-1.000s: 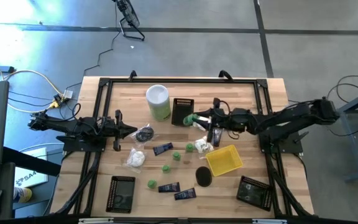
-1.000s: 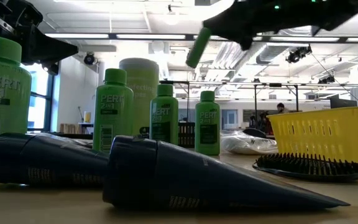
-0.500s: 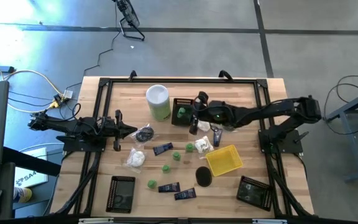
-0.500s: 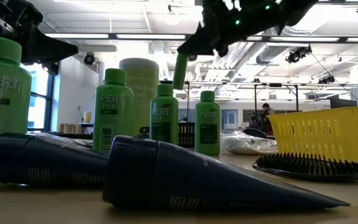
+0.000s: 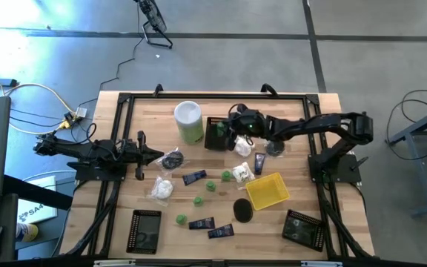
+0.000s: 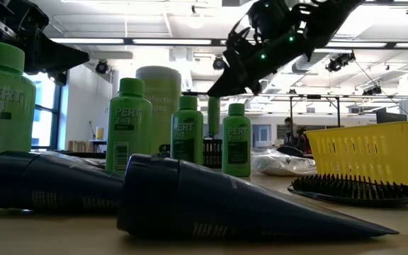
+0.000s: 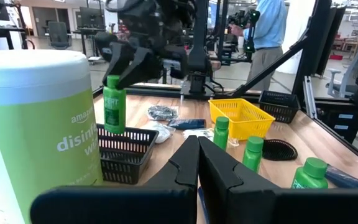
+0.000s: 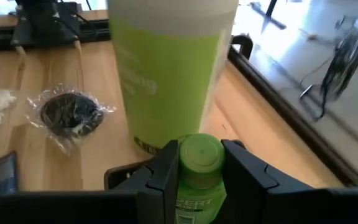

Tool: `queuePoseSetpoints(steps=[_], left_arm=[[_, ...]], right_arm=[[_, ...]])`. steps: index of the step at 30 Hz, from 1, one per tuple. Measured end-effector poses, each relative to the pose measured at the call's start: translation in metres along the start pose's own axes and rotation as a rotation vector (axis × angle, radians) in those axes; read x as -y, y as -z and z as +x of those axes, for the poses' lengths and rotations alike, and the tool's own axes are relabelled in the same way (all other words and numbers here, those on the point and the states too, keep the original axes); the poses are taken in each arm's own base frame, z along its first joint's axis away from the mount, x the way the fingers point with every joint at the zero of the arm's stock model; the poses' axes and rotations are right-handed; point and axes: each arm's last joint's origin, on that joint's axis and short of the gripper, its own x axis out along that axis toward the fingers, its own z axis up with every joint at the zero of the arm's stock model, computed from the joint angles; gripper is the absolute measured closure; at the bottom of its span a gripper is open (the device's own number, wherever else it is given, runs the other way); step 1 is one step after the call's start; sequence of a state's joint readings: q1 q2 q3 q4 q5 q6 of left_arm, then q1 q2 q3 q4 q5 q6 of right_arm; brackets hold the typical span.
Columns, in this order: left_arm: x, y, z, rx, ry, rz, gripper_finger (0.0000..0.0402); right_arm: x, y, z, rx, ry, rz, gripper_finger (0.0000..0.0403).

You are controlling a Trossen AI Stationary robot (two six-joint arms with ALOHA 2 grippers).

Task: Pick & Place Travel size toiletries
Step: Put the green shampoo bottle into the top black bin

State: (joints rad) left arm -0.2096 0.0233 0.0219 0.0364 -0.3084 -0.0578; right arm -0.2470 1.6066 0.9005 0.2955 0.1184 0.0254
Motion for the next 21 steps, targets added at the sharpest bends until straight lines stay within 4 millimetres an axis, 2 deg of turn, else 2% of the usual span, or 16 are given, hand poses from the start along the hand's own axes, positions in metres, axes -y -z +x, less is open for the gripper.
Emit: queuePoseSetpoints(steps=[6,21], left_arm=[[0.000,0.000,0.000,-0.001,-0.001,0.000,0.0399],[0.000,0.000,0.000,-0.003,-0.001,0.001,0.0399]], right_arm=[[0.010,0.004,0.003,-0.034,-0.045,0.070,0.0307],[0.009,0.013,0.005,-0.109,-0.060,0.067,0.0307]])
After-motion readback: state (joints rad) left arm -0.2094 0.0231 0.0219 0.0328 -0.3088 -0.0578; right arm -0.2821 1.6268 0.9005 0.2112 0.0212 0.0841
